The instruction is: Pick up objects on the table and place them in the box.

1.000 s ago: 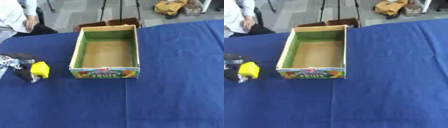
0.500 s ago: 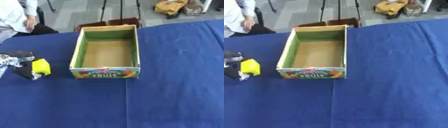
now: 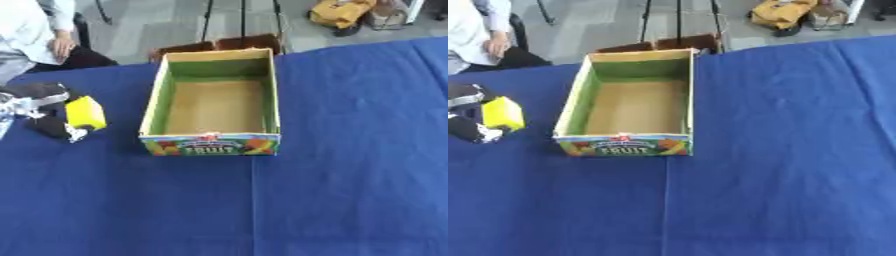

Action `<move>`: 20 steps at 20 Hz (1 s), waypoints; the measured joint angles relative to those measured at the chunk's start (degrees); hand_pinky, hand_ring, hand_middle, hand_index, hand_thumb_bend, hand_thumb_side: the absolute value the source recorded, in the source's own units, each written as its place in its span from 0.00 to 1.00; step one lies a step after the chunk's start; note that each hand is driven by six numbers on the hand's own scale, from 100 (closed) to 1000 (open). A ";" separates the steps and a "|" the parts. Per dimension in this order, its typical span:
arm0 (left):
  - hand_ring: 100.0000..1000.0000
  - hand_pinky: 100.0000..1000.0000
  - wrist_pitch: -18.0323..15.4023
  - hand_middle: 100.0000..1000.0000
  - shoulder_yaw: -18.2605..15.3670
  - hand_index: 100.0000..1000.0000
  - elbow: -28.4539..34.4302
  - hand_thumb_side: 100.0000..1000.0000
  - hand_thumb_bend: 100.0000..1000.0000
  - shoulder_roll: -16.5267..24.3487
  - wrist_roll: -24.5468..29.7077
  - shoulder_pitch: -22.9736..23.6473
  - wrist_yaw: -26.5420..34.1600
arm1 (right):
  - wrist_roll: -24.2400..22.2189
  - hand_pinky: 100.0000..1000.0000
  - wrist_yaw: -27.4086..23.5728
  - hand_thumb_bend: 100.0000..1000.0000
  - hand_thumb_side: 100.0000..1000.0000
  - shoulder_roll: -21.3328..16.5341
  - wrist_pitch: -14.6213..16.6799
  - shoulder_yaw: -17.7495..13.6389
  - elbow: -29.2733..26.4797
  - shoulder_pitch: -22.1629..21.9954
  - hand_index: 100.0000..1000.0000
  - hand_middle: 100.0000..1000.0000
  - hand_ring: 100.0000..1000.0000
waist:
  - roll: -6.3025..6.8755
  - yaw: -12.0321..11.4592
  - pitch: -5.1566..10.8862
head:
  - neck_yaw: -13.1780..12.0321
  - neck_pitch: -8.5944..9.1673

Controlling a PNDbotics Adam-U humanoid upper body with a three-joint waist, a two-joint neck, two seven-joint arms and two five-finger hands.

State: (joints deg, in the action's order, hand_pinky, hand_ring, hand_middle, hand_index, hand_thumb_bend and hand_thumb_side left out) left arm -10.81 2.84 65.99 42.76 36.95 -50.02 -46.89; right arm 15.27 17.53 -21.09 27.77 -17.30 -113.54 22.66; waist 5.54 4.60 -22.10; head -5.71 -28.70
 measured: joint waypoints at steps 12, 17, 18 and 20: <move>0.73 0.55 -1.57 0.53 1.77 0.68 11.07 0.37 0.00 -4.04 0.17 -7.94 1.25 | -0.21 0.69 -0.52 0.00 0.94 0.18 -0.37 0.27 0.00 -0.51 0.77 0.54 0.69 | 0.77 0.44 2.00 | 0.02 -0.98; 0.73 0.54 -1.92 0.52 3.03 0.68 11.77 0.37 0.00 -8.31 0.39 -11.61 0.84 | -0.53 0.69 -1.20 0.00 0.94 0.23 -0.46 0.69 0.00 -0.53 0.77 0.54 0.69 | 1.29 1.44 2.77 | -0.69 -1.00; 0.73 0.54 -1.97 0.52 3.33 0.68 11.60 0.37 0.00 -9.23 0.35 -12.06 0.56 | -0.58 0.69 -1.37 0.00 0.94 0.25 -0.47 0.76 0.00 -0.53 0.77 0.54 0.69 | 1.41 1.66 2.80 | -0.88 -1.00; 0.72 0.53 -2.12 0.52 3.77 0.67 10.83 0.37 0.00 -10.98 0.12 -12.65 0.00 | -0.72 0.69 -1.63 0.00 0.94 0.28 -0.47 0.83 0.00 -0.50 0.77 0.54 0.69 | 1.58 2.07 2.81 | -1.14 -1.00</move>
State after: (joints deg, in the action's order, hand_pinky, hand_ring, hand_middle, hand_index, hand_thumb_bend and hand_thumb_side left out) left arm -12.92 6.61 76.82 31.78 37.07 -62.68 -46.89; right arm 14.55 15.91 -20.81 27.30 -16.47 -113.54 22.15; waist 7.12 6.67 -19.29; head -6.85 -29.70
